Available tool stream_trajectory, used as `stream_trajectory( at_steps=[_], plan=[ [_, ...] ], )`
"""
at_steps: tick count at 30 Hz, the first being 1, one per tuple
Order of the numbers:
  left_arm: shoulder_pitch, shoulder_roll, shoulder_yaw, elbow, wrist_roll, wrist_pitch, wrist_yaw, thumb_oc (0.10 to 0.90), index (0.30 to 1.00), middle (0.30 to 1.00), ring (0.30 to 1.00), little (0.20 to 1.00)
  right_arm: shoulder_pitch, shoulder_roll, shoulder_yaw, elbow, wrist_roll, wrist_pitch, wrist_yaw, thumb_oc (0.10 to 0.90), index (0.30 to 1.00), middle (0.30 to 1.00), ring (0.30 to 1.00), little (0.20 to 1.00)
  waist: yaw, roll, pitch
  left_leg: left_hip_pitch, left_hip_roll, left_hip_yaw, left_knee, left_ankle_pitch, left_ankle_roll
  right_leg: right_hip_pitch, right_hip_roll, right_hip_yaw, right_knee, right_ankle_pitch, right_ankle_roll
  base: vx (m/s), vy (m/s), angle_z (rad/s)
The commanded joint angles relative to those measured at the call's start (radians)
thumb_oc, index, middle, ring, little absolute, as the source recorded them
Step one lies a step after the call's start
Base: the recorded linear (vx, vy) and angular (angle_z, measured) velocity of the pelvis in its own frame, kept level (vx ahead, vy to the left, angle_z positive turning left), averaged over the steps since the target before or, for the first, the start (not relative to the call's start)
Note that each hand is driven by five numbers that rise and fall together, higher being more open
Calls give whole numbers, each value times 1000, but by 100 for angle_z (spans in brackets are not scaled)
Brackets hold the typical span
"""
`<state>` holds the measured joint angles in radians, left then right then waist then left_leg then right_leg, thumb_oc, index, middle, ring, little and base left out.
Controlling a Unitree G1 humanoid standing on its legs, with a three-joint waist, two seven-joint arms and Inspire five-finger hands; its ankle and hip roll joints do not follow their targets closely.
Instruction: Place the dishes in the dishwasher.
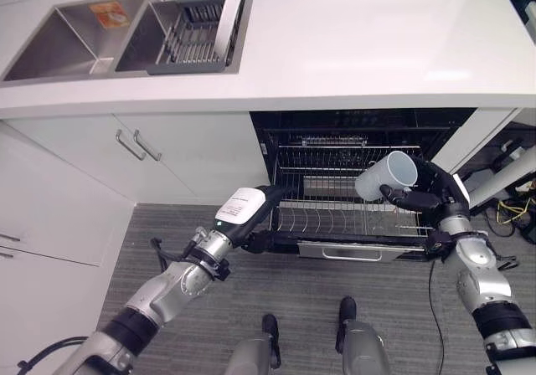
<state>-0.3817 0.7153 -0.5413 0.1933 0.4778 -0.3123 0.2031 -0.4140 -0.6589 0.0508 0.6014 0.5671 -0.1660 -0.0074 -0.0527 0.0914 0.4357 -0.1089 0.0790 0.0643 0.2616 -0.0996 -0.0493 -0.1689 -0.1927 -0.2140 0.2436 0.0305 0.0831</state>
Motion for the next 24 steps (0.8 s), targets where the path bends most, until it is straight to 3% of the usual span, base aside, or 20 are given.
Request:
stream_trajectory(
  at_steps=[1,9,16,24],
  plan=[
    [-29,18,34,-117,-30,-74,1,800,900,900,900,900,-81,-68,-60,-68,-36,-100,-10,400,300,300,300,300,-14,-6,-63,-27,33,93,38,-59,9,63,35,-11,56,-194,-2,-115,23,7],
    [-71,76,23,-127,-45,-110,-19,800,900,900,900,900,-173,-148,-79,26,-45,-57,-38,400,300,300,300,300,-3,1,-19,-62,26,88,38,-53,13,28,33,-11,56,-181,2,-77,-14,3],
    [-95,98,23,-128,-46,-133,-17,800,900,900,900,900,-194,-162,-57,110,6,-13,16,400,300,300,300,300,3,-3,1,-82,25,84,38,-49,17,8,30,-4,56,-172,5,-48,-24,2],
    [-143,133,24,-111,-62,-155,-36,800,900,900,900,900,-213,-176,-16,171,-60,29,93,400,300,300,300,300,5,-6,16,-103,28,81,38,-47,13,-12,24,-2,56,-167,13,-31,-16,1]
  ],
)
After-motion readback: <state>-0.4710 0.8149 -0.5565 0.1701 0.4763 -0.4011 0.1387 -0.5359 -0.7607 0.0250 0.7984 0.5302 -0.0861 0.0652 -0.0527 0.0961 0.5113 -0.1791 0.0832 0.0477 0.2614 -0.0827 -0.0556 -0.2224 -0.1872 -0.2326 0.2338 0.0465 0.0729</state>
